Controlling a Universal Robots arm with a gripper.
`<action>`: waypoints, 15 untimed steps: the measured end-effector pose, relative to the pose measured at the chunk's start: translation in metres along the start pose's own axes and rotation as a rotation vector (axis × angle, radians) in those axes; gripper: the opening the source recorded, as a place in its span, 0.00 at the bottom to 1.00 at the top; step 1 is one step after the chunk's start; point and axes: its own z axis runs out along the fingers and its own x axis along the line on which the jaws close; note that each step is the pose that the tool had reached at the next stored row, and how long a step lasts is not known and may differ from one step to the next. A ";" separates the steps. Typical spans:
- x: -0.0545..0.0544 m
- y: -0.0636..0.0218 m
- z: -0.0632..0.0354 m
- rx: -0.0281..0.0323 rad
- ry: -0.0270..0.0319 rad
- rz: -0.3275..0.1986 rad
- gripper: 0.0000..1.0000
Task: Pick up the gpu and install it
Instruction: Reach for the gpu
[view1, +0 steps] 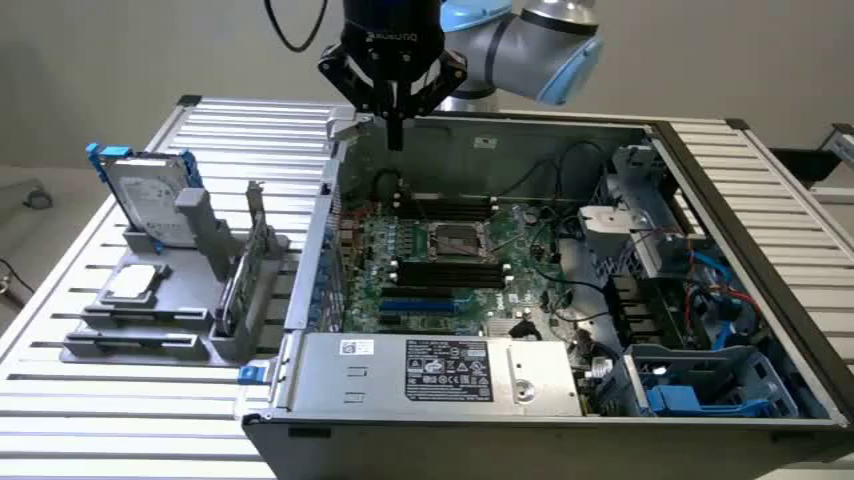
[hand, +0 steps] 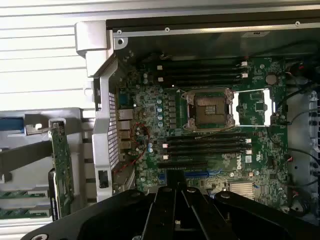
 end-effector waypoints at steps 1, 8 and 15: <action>0.000 0.0000 0.0000 -0.0004 0.0001 0.000 0.11; 0.000 -0.0001 0.0000 -0.0032 0.0003 0.000 0.11; 0.023 -0.0018 0.0010 -0.0046 0.0035 0.000 0.11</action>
